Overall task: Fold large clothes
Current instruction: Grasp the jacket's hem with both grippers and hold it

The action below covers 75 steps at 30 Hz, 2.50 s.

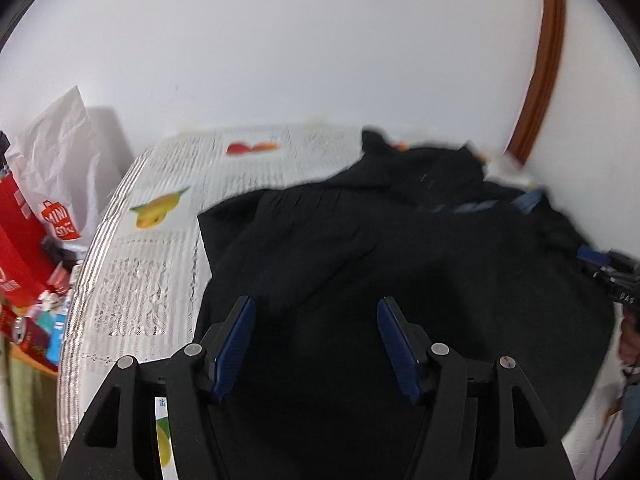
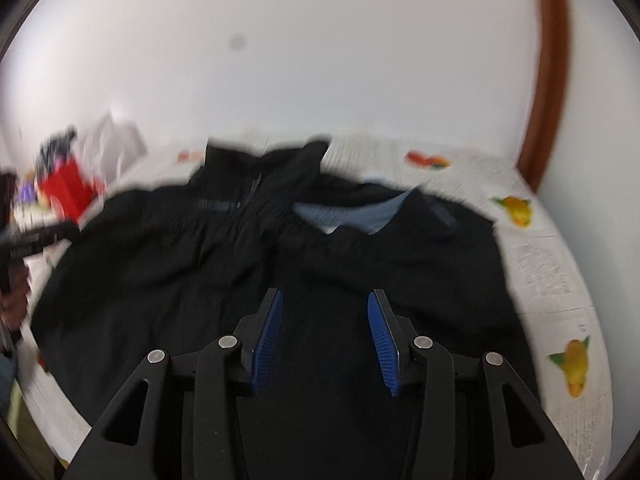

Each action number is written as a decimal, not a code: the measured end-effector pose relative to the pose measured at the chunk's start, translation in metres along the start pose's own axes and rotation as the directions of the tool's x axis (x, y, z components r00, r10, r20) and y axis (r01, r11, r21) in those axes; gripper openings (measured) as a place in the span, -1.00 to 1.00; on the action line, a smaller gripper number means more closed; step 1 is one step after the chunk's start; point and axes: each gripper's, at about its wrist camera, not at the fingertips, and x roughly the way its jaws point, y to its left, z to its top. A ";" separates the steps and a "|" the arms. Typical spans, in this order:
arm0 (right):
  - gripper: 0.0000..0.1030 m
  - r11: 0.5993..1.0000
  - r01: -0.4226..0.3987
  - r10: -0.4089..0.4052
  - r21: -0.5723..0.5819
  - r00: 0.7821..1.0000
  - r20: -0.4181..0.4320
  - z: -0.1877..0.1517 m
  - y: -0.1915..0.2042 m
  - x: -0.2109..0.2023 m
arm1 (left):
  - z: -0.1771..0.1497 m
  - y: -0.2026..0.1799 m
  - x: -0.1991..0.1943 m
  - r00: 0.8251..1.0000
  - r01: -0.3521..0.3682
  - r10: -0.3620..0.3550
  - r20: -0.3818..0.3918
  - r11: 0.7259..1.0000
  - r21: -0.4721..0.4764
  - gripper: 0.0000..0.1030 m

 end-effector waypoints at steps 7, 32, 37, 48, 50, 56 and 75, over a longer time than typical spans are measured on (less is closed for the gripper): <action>-0.16 0.978 0.207 -0.207 -0.012 0.973 -0.102 0.023 -0.006 0.070 | 0.000 -0.001 0.041 0.991 -0.113 0.116 -0.066 0.993 0.046 0.19; -0.86 0.967 0.040 -0.058 0.252 0.996 0.062 0.066 -0.128 0.061 | -0.008 0.006 0.056 0.992 -0.097 0.097 -0.079 0.995 0.008 0.37; -0.80 0.975 0.181 -0.179 0.130 0.983 -0.033 0.066 -0.101 0.082 | -0.007 0.004 0.057 0.992 -0.098 0.099 -0.078 0.995 0.008 0.37; -0.11 0.980 0.184 -0.181 0.069 0.982 -0.048 0.022 -0.072 0.058 | -0.006 -0.006 0.052 0.988 -0.145 0.147 -0.045 0.989 0.026 0.37; -0.12 0.974 0.190 -0.180 0.120 0.980 -0.089 0.016 -0.087 0.071 | -0.004 -0.008 0.056 0.989 -0.139 0.140 -0.050 0.990 0.024 0.37; -0.12 0.967 0.241 -0.231 0.086 0.967 -0.109 0.019 -0.112 0.089 | 0.011 -0.023 0.075 0.992 -0.113 0.112 -0.065 0.994 -0.006 0.40; -0.10 0.964 0.240 -0.229 0.110 0.967 -0.110 0.040 -0.181 0.106 | 0.052 -0.071 0.123 0.990 -0.128 0.129 -0.056 0.991 0.024 0.42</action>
